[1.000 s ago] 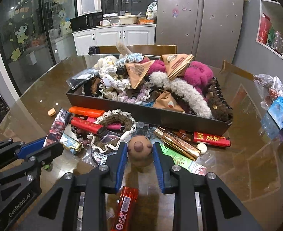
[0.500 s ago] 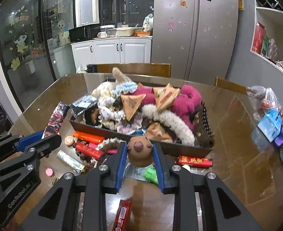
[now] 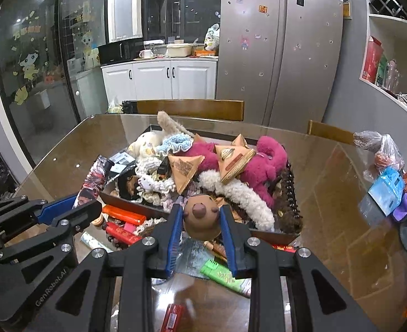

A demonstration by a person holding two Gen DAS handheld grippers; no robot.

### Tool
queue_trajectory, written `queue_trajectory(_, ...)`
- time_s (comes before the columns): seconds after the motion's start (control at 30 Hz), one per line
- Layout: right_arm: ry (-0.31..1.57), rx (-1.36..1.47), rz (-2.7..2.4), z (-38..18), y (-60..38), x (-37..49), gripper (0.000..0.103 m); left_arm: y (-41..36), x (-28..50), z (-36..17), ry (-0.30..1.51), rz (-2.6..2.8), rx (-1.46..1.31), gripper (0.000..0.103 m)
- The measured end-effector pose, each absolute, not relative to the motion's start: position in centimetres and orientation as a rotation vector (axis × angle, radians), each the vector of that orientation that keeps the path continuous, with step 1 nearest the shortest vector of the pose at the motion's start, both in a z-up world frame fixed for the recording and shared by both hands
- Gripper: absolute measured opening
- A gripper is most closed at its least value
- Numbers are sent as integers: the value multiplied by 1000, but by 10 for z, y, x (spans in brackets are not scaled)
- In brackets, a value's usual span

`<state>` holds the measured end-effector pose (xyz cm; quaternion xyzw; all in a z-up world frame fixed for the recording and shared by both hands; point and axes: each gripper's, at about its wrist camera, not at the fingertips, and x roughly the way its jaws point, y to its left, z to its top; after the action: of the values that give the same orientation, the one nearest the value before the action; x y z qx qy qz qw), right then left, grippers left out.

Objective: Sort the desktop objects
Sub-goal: 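Carry the candy tube and bear toy over the tray with both grippers, then open both grippers to drop the candy tube and bear toy into the tray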

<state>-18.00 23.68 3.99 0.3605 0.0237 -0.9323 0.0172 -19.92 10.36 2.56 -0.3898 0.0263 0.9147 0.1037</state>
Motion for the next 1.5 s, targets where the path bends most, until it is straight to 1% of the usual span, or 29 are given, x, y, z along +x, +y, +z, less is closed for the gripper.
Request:
queue_trajectory(0.13,92,1122,-2907,42,239,-192,28,104,-216,25,74,2697,-1157,17)
queue_trajectory(0.53,61,1158,-2907,39,261,-242,28,108,-289,17,37,2674,-1179,17)
queue_trajectory(0.87,71,1130,-2881,42,260,-284,28,120,-346,16,39,2648,-1178,17)
queue_trajectory(1.2,82,1141,-2852,37,259,-318,28,125,-376,16,38,2635,-1173,17)
queue_trajectory(1.5,73,1124,-2843,41,255,-326,28,124,-380,16,33,2636,-1173,17)
